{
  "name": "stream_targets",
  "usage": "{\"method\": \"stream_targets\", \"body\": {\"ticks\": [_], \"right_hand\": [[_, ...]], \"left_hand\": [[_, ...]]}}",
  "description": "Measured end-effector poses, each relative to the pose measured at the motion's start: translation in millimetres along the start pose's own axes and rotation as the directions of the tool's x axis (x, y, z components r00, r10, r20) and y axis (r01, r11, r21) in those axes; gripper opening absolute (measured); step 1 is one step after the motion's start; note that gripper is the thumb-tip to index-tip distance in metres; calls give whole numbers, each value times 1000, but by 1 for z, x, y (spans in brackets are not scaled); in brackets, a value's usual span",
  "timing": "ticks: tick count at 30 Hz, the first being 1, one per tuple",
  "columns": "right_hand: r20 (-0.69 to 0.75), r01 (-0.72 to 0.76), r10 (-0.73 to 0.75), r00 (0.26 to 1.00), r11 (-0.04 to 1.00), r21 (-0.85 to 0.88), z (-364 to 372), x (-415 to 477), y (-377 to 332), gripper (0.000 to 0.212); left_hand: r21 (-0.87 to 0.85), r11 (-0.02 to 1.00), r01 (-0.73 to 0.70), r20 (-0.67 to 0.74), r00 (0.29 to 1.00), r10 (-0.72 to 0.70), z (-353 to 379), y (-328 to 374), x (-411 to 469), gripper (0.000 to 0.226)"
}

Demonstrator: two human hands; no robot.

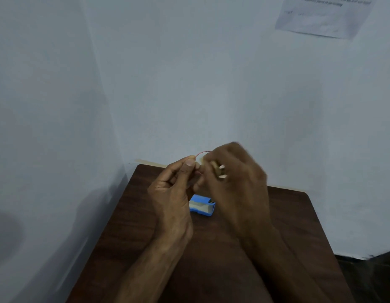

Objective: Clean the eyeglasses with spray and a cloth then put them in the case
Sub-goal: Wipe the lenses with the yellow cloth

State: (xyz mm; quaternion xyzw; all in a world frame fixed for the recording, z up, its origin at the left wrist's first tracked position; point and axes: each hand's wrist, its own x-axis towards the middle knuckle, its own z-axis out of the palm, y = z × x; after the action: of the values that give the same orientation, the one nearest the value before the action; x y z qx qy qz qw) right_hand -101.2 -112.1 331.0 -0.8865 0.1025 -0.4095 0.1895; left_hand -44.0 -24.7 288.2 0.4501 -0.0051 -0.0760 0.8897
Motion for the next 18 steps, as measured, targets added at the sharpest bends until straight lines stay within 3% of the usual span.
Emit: {"method": "stream_targets", "body": {"ticks": [3,7,11,15,18], "right_hand": [[-51,-25,25,998,1000,-12,0,12,7,8],[70,56,-58,996,998,18,1,-3,-7,4],[-25,-32,32,999,999,13,2,10,12,7],[71,-5,-2,997,996,92,4,-3,-2,7],[18,-40,38,999,997,70,1,-3,11,9]], "left_hand": [[1,1000,16,8,1000,-16,0,-1,-3,26],[4,1000,5,6,1000,-5,-4,-2,-1,28],[4,999,38,16,999,-38,-2,-4,-3,18],[46,999,-6,19,1000,5,-5,-4,-2,18],[5,1000,27,-7,1000,-27,-4,-3,-2,16]]}}
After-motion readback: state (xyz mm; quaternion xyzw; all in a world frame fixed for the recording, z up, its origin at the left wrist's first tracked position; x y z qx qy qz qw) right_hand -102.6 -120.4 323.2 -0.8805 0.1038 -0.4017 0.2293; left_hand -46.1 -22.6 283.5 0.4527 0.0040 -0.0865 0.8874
